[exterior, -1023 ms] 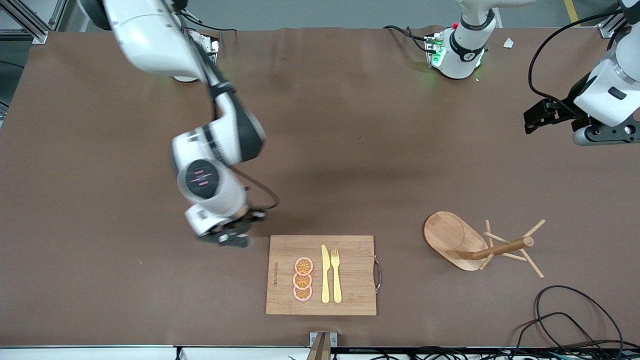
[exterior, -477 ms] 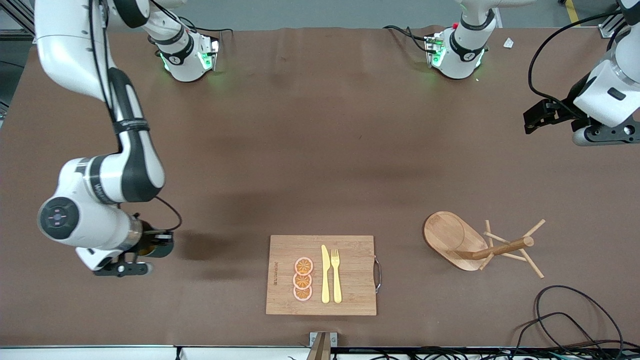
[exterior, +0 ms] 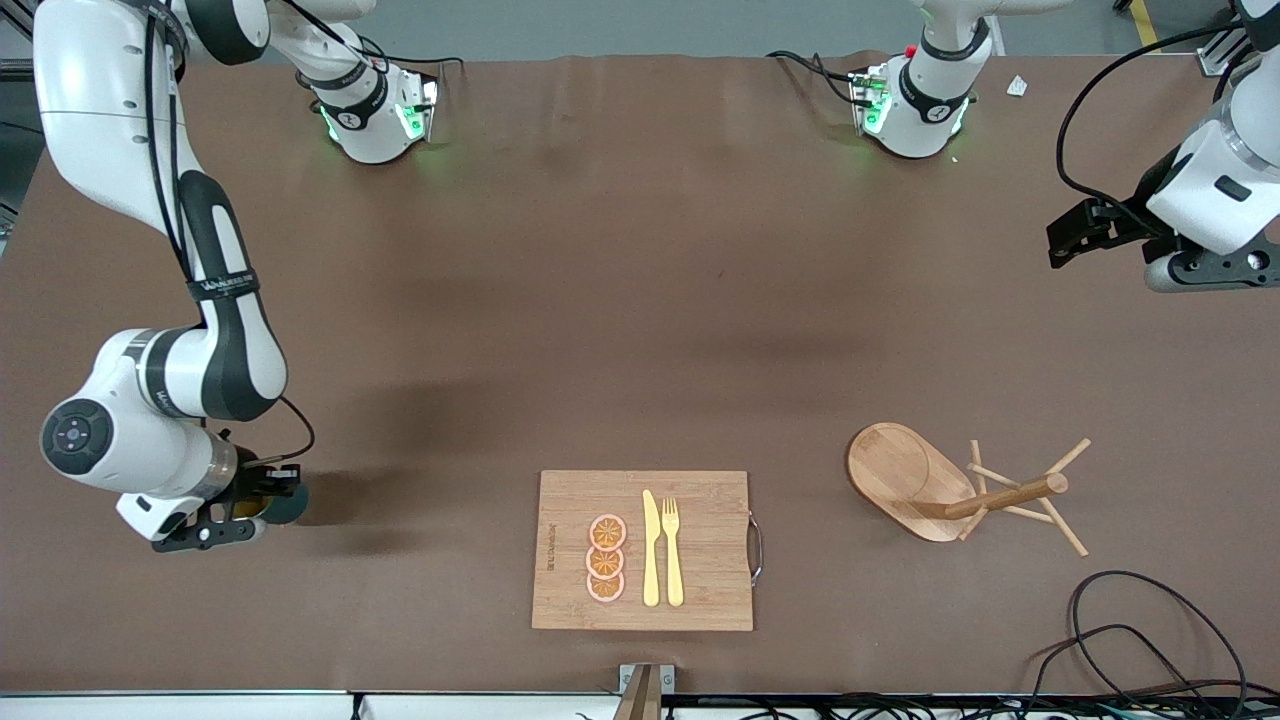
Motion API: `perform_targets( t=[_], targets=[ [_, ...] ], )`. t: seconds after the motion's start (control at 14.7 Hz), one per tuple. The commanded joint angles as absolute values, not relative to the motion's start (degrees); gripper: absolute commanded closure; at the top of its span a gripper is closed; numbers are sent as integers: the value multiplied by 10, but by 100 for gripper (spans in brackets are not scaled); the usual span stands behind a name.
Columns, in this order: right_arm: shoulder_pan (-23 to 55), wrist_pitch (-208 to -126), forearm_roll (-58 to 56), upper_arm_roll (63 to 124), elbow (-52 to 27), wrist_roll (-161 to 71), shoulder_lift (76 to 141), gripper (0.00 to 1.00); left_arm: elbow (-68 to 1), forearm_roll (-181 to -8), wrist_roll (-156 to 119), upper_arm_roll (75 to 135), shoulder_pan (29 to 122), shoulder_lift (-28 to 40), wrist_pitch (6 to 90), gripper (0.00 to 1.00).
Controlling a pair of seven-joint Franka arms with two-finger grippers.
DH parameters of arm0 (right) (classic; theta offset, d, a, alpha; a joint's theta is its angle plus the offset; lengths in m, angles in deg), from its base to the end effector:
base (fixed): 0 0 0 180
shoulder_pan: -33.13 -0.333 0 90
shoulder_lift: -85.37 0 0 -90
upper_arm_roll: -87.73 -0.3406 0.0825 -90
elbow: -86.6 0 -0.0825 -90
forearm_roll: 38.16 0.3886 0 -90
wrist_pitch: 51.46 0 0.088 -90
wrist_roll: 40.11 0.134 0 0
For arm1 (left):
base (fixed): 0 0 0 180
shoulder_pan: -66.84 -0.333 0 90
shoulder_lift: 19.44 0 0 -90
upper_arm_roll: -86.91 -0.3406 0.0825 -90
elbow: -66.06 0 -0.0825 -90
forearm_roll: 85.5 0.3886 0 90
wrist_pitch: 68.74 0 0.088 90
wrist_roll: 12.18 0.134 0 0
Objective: Transfer cup from left to right arm and place
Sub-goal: 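Carry the teal mug sideways with the right gripper and lower it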
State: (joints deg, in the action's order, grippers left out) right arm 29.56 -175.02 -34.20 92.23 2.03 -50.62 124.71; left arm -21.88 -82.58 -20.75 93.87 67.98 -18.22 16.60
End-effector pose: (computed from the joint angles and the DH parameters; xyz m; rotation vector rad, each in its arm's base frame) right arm 0.7356 0.0020 0.2624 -3.1251 -0.2293 0.0046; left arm 0.5515 -0.0705 0.6206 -3.0828 -0.0163 0.0907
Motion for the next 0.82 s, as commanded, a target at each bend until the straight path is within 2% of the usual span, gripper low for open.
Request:
perform_targets(
  t=[0.0, 0.14, 0.27, 0.41, 0.48, 0.61, 0.75],
  targets=[
    [298, -1763, -339, 913, -8, -514, 1231, 97, -235, -833, -201, 945, 670, -200, 170, 0],
    [296, -1779, -339, 913, -23, -514, 1231, 94, -235, -833, -201, 946, 670, -200, 170, 0],
    [294, -1785, -339, 913, -28, -514, 1231, 82, -235, -833, -201, 946, 670, -200, 170, 0],
    [294, -1783, -339, 913, -26, -511, 1231, 51, -235, -833, -201, 946, 666, -200, 170, 0],
    [294, -1780, -340, 913, -23, -511, 1228, 40, -234, -833, -201, 946, 666, -200, 170, 0],
    [297, -1779, -340, 913, -10, -511, 1216, 0, -234, -833, -201, 947, 666, -200, 170, 0],
    [296, -1758, -340, 914, -9, -505, 1183, 0, -235, -833, -201, 946, 666, -200, 170, 0]
  ],
)
